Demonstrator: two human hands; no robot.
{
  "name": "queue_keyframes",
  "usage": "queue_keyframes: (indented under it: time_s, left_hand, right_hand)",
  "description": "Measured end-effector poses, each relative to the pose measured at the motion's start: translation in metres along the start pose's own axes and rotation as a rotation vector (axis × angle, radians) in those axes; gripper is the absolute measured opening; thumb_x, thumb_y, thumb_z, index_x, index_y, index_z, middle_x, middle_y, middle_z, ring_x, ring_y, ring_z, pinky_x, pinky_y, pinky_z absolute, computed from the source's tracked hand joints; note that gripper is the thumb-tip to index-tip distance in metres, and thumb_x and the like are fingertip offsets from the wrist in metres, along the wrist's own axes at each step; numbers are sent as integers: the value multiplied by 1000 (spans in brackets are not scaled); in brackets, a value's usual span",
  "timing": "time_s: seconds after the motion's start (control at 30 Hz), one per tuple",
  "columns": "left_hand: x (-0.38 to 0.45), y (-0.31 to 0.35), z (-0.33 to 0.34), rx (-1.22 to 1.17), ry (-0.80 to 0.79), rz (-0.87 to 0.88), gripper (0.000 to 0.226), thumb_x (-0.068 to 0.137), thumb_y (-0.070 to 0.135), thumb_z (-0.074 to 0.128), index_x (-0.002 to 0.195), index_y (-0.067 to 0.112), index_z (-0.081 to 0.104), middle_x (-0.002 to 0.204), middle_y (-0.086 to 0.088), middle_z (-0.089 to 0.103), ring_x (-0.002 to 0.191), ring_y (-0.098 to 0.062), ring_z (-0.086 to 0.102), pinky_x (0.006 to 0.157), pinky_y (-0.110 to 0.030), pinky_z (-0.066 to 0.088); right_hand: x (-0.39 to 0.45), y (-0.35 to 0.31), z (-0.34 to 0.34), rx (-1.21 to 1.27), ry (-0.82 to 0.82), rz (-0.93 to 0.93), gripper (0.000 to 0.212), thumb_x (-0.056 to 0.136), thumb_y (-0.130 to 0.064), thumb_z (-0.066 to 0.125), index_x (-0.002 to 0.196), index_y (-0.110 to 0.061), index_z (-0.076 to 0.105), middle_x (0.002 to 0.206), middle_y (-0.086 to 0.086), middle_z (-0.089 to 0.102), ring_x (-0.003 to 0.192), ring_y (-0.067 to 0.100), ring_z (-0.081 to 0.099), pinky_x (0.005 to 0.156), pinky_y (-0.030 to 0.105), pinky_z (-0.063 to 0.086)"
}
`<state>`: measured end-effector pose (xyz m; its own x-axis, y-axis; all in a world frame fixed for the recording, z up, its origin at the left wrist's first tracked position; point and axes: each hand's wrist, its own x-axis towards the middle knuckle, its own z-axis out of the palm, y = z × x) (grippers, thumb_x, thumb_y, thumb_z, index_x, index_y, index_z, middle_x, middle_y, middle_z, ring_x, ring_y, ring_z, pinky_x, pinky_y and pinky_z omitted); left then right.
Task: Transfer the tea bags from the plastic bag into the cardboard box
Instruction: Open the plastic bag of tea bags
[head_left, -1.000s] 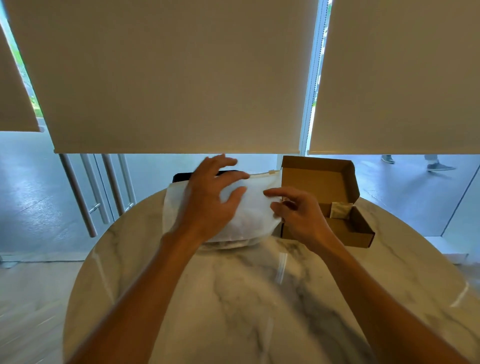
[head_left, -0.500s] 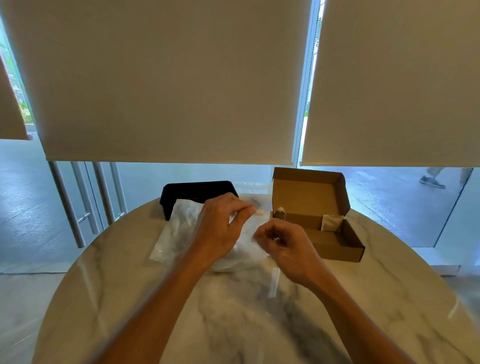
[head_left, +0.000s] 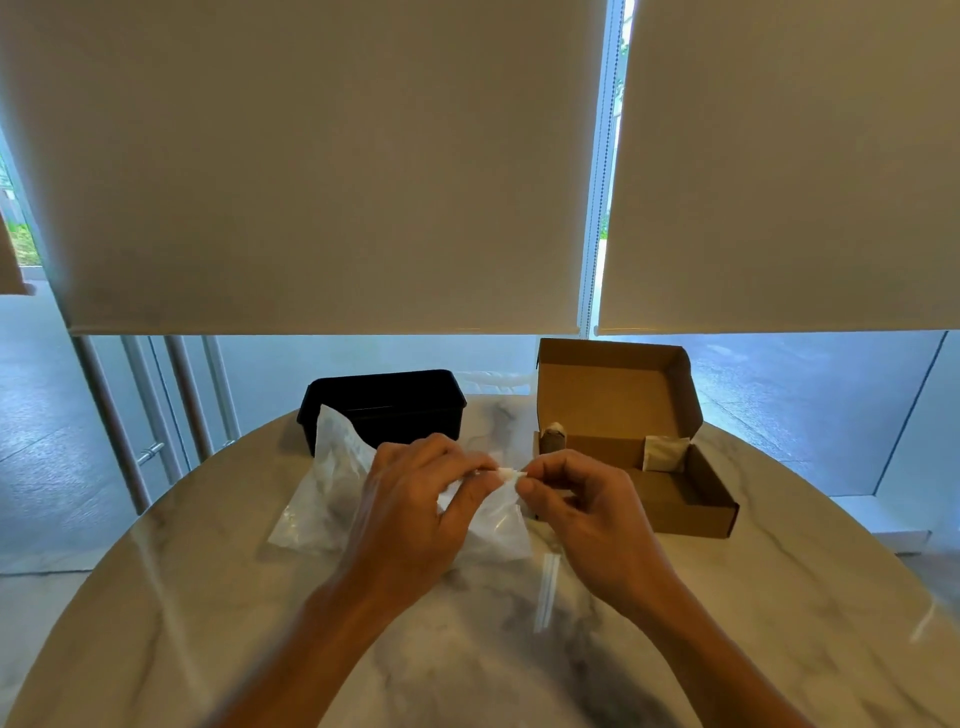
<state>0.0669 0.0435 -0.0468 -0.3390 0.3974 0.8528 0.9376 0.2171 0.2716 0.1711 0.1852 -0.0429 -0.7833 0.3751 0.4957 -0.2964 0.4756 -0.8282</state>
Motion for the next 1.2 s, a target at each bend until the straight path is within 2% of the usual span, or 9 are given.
queue_keyframes:
  time_s: [0.1, 0.23, 0.33, 0.53, 0.67, 0.87, 0.97, 1.07, 1.2]
  left_hand:
    - [-4, -2, 1, 28, -3, 55, 44, 92, 56, 40, 99, 25, 71, 91, 6, 71, 85, -5, 57, 83, -21, 41]
    - [-2, 0, -1, -9, 9, 80, 29, 92, 52, 44, 100, 32, 63, 90, 20, 64, 87, 12, 49, 85, -14, 35]
    - [-3, 1, -2, -39, -8, 65, 26, 91, 52, 47, 103, 34, 60, 94, 22, 60, 84, 18, 47, 82, -18, 37]
    - [-6, -1, -2, -35, -13, 90, 21, 90, 46, 51, 97, 32, 66, 93, 29, 56, 88, 17, 49, 82, -20, 37]
    - [-7, -1, -2, -39, 13, 108, 18, 87, 36, 58, 91, 26, 72, 89, 20, 64, 88, 11, 51, 80, -23, 40]
    - [-6, -1, -4, -26, 14, 135, 22, 93, 44, 46, 103, 29, 59, 103, 12, 58, 89, 7, 51, 78, -26, 43]
    - [-5, -2, -7, -30, 24, 146, 19, 92, 39, 51, 95, 28, 67, 91, 12, 65, 84, 2, 53, 76, -26, 44]
    - [-5, -4, -8, -4, 29, 134, 25, 89, 35, 55, 90, 19, 74, 85, 8, 69, 81, -1, 54, 73, -25, 44]
    - [-4, -9, -11, 12, 33, 100, 25, 88, 36, 57, 91, 19, 75, 87, 9, 68, 80, -5, 56, 72, -28, 46]
  right_hand:
    - [-3, 4, 6, -8, 9, -18, 18, 75, -42, 58, 87, -32, 67, 87, -16, 68, 88, 9, 65, 80, 23, 56]
    - [-4, 5, 9, -25, 9, -66, 16, 73, -43, 57, 86, -38, 65, 90, -22, 67, 91, 5, 63, 78, 17, 54]
    - [-4, 5, 8, -38, -10, -113, 16, 74, -39, 56, 88, -39, 65, 92, -25, 66, 91, 1, 61, 75, 10, 50]
    - [-6, 11, 14, -88, 37, -152, 14, 74, -43, 54, 86, -43, 62, 93, -30, 64, 92, -2, 60, 74, 6, 48]
    - [-8, 11, 18, -85, 97, -193, 15, 74, -50, 51, 85, -47, 60, 87, -39, 61, 92, -7, 60, 72, 3, 46]
    - [-9, 13, 19, -70, 168, -252, 15, 77, -41, 57, 88, -37, 66, 90, -29, 66, 87, -5, 62, 70, 4, 47]
    - [-9, 12, 19, -78, 193, -250, 13, 76, -44, 55, 86, -43, 63, 88, -33, 65, 87, -6, 62, 70, 3, 47]
    - [-9, 13, 17, -76, 202, -236, 13, 75, -47, 54, 84, -44, 63, 90, -27, 66, 87, -2, 63, 69, 5, 49]
    - [-7, 17, 14, -66, 213, -202, 15, 76, -40, 57, 86, -35, 68, 85, -19, 69, 86, 0, 65, 68, 9, 52]
